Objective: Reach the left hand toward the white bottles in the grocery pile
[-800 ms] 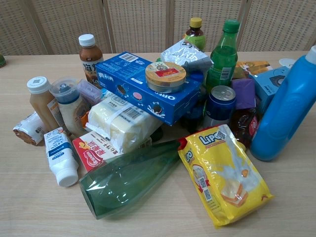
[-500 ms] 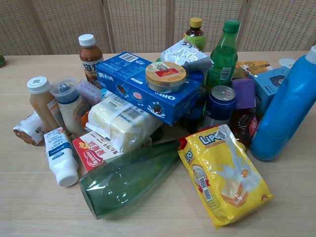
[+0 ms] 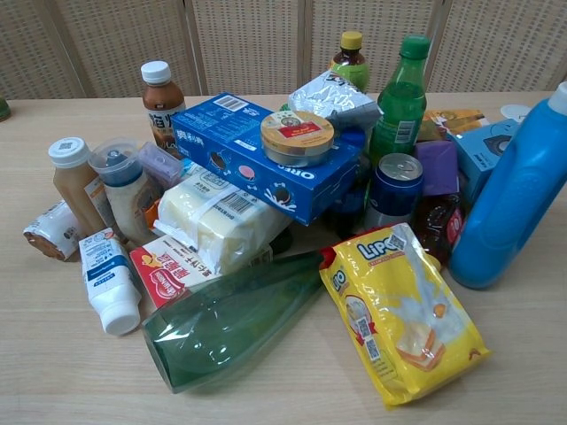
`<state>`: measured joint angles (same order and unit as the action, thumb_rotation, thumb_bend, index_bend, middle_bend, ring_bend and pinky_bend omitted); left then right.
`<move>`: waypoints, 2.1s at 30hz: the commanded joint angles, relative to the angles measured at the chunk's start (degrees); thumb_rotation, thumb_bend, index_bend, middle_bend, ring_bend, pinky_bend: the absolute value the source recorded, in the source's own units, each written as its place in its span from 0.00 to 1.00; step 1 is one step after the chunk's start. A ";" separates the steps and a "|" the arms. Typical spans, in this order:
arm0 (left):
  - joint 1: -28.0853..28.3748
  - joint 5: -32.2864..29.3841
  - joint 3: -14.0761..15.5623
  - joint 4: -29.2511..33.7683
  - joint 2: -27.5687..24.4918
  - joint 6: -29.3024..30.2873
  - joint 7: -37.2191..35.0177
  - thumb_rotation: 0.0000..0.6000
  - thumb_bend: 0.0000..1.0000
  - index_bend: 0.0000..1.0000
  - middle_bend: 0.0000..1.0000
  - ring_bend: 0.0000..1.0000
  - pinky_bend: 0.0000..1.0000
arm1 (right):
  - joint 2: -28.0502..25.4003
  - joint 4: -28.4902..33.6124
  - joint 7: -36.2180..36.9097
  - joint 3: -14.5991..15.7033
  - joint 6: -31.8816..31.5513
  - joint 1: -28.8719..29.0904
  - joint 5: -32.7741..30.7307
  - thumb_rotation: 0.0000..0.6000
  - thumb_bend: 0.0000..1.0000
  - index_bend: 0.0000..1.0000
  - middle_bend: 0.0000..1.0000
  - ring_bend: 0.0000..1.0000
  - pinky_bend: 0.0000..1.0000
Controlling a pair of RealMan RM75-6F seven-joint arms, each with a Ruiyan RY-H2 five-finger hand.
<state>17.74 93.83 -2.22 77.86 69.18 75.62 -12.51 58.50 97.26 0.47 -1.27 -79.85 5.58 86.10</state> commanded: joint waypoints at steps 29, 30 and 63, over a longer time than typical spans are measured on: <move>9.95 -12.27 -3.75 -0.98 14.51 -12.62 17.54 1.00 0.00 0.27 0.31 0.29 0.40 | -0.38 -0.70 2.03 -0.43 0.39 0.11 -0.76 1.00 0.00 0.00 0.00 0.00 0.00; 10.17 -12.10 -3.83 -1.93 15.51 -12.26 17.90 1.00 0.01 0.35 0.43 0.40 0.52 | -0.33 -0.72 1.95 -0.45 0.39 0.12 -0.77 1.00 0.00 0.00 0.00 0.00 0.00; 7.42 -11.92 -17.10 32.73 -13.46 4.51 19.89 1.00 0.07 0.67 0.89 0.83 0.79 | 0.16 -0.06 -0.29 0.06 0.54 0.18 -0.14 1.00 0.00 0.00 0.00 0.00 0.00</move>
<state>25.46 82.78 -17.43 107.89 58.23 78.88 5.82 58.66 97.19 0.20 -1.22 -79.29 5.77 85.95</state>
